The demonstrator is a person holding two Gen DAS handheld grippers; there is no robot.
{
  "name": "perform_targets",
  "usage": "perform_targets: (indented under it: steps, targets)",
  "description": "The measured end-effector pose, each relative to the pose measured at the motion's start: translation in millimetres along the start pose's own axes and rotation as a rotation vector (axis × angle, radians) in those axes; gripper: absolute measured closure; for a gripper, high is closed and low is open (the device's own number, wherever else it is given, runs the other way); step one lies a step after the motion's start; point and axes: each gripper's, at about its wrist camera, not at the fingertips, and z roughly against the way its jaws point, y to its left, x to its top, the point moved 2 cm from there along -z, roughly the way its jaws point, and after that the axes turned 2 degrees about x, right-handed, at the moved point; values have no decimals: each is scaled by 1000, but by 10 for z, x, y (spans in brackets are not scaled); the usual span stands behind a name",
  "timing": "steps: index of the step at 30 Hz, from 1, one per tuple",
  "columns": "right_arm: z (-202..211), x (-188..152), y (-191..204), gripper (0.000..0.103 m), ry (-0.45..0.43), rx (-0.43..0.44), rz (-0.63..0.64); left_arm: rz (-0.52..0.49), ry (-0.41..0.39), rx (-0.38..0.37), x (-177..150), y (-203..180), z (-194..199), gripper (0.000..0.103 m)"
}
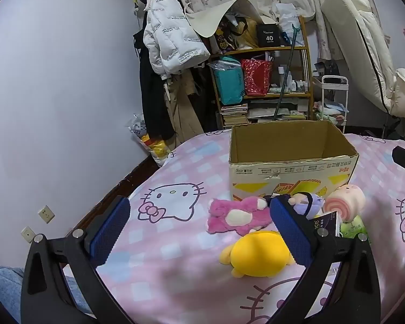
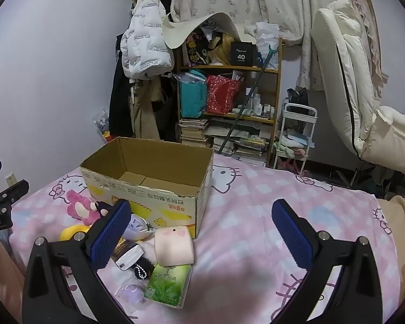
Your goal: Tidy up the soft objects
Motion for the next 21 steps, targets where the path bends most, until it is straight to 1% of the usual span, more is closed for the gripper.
perform_targets:
  steps: [15,16,21]
  targets:
    - [2,-21,32,0,-6,-1,-1,0,-2,2,11,31,52,1]
    - [31,13,-18,0,-6,-1,0,-2,-2,9,11,-17,34,1]
    - [36,17,-24,0,-9,-1,1,-8,1,8,32,-18,24,1]
